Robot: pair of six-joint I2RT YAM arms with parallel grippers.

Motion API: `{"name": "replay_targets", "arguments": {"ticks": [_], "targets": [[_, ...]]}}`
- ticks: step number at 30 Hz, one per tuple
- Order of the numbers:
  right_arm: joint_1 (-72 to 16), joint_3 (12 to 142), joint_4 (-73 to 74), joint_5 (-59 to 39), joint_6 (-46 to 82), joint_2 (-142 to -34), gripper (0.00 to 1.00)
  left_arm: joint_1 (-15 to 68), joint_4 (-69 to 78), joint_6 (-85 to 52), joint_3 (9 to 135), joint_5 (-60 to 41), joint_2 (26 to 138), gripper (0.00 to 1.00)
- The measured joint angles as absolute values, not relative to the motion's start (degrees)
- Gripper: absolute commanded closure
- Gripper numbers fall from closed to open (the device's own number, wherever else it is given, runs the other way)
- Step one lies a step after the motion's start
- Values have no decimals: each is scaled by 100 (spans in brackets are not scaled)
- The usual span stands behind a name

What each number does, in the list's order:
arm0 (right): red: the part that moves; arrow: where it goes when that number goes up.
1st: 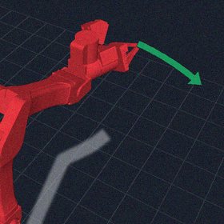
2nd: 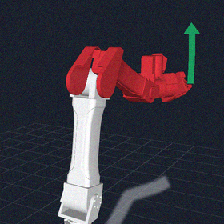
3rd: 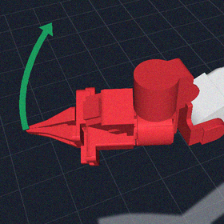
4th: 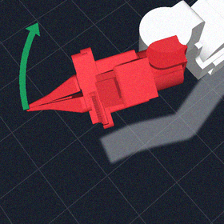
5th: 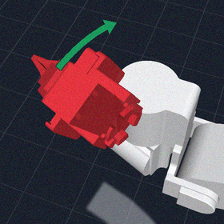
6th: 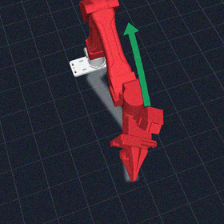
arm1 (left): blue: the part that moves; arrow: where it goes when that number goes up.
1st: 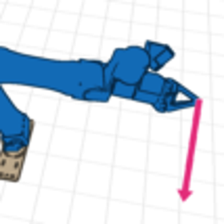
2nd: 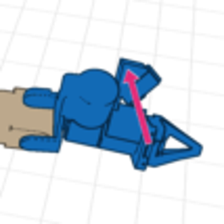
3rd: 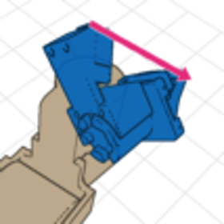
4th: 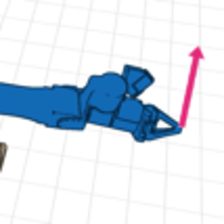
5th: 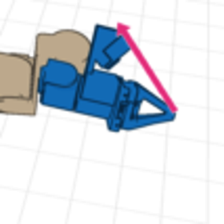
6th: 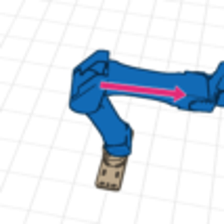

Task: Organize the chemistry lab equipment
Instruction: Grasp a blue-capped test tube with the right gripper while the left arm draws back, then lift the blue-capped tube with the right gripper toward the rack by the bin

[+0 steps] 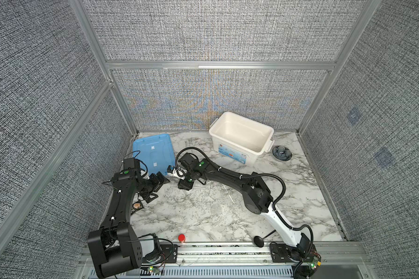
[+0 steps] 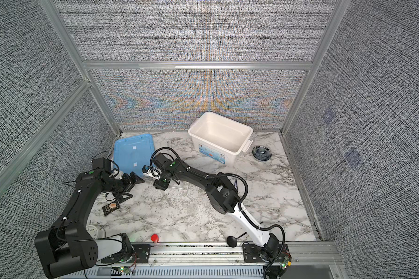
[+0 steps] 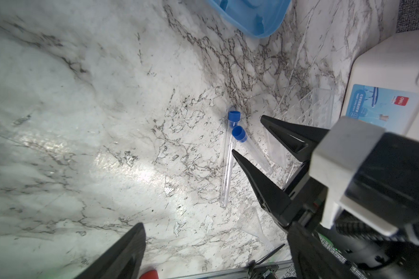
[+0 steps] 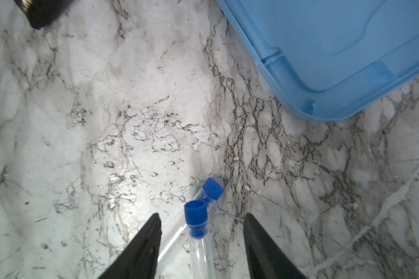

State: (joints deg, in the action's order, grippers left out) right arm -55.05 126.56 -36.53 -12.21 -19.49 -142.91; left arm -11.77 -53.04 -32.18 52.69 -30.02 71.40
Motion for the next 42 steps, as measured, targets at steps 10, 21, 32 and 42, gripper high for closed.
{"name": "replay_targets", "arguments": {"ticks": [10,21,32,42], "targets": [[-5500,12632,-3726,-1330,-1955,-14376,59,-1184,-5245,-3260,5227,-3024,7253,8],[-5518,12589,-3680,-1428,-1874,-14403,73,-1199,-5242,-3232,5207,-3055,7299,8],[-5527,12097,-3321,-1540,-1846,-14046,78,-1203,-5245,-3186,5238,-3013,7207,8],[-5527,11500,-2797,-1542,-1529,-13358,78,-1203,-5247,-3155,5325,-3363,7164,9]]}}
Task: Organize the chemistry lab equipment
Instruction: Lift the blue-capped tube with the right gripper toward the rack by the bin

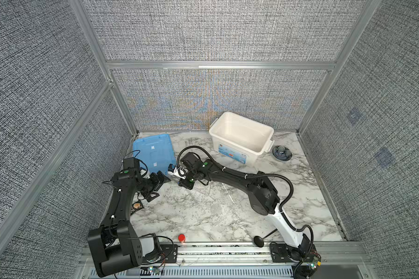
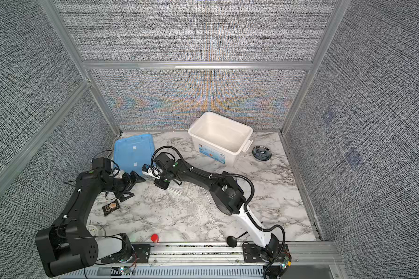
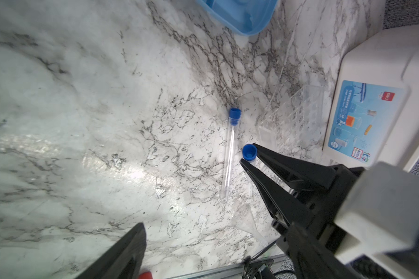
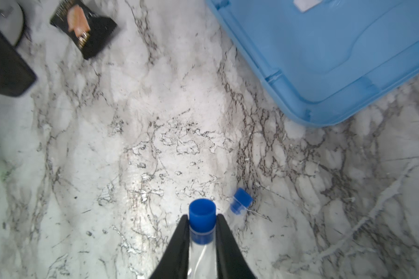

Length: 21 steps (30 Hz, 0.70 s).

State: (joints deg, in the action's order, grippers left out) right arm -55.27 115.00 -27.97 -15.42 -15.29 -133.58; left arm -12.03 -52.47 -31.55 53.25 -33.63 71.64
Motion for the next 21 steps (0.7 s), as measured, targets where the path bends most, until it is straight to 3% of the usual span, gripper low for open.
{"name": "replay_targets", "arguments": {"ticks": [10,21], "targets": [[-5317,8956,-78,-1111,-532,-11581,78,-1203,-4790,-3186,5332,-4451,6523,10],[-5070,7513,2333,-56,-191,-10879,79,-1199,-4351,-3454,5129,-4748,6333,11]]}}
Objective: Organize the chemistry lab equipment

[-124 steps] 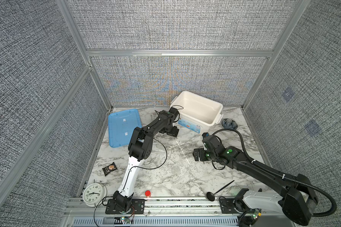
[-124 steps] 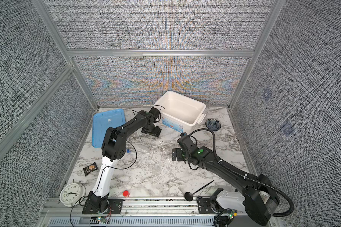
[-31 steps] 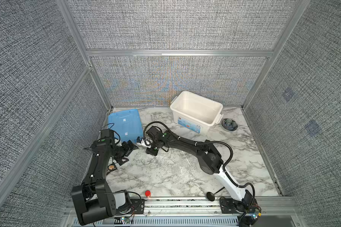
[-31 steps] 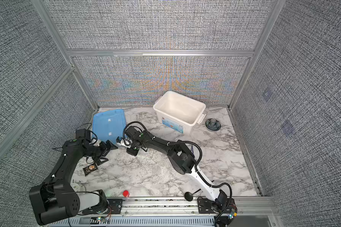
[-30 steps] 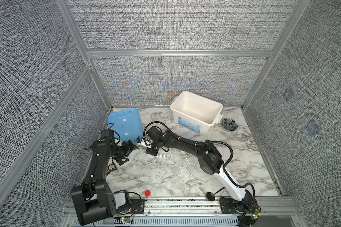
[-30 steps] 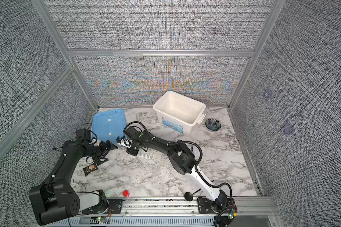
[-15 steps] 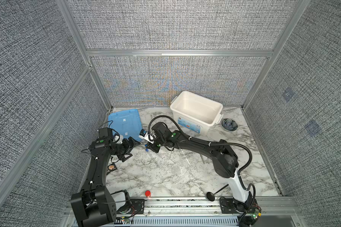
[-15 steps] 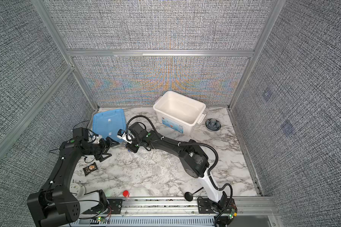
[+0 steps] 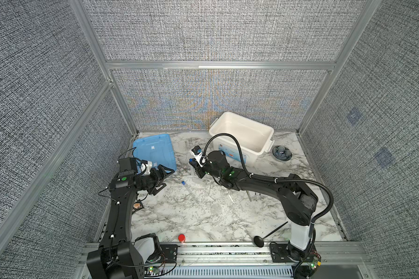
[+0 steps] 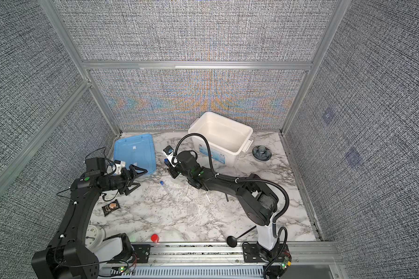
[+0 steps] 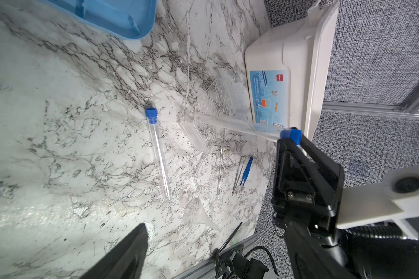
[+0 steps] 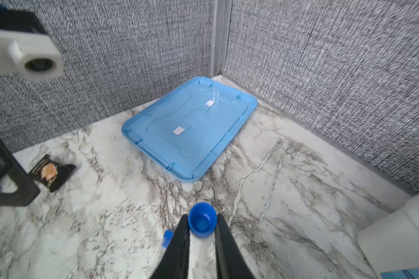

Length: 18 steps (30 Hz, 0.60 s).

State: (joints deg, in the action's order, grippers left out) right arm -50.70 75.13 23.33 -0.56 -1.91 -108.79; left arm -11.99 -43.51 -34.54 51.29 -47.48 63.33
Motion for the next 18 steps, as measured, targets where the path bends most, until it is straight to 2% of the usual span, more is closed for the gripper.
{"name": "replay_targets", "arguments": {"ticks": [8,18], "targets": [[-4869,7299,3048,517,-239,-10759,79,-1188,-4147,-3568,5059,-4797,6292,11],[-4574,7262,3201,810,-303,-10844,79,-1164,-4056,-3618,4709,-4541,6259,11]]}}
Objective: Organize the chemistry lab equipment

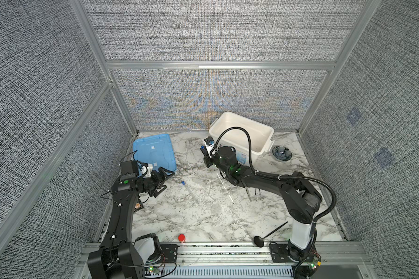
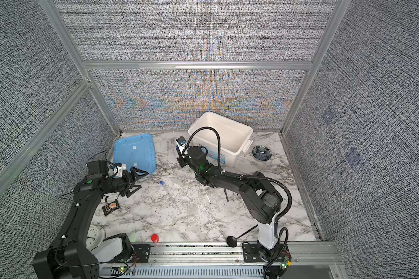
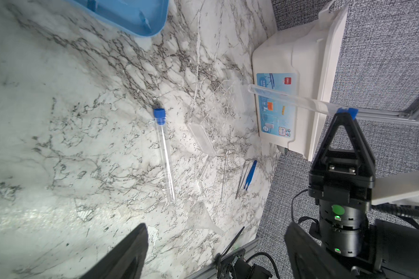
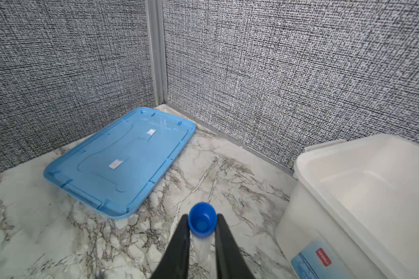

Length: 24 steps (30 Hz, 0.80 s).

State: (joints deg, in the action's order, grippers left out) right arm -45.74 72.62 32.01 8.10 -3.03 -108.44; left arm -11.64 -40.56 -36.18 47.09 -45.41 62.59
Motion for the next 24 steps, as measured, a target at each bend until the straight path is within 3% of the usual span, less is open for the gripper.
{"name": "replay_targets", "arguments": {"ticks": [24], "targets": [[-4475,6816,3256,993,-58,-10842,79,-1129,-4042,-3428,4547,-4346,6598,11]]}}
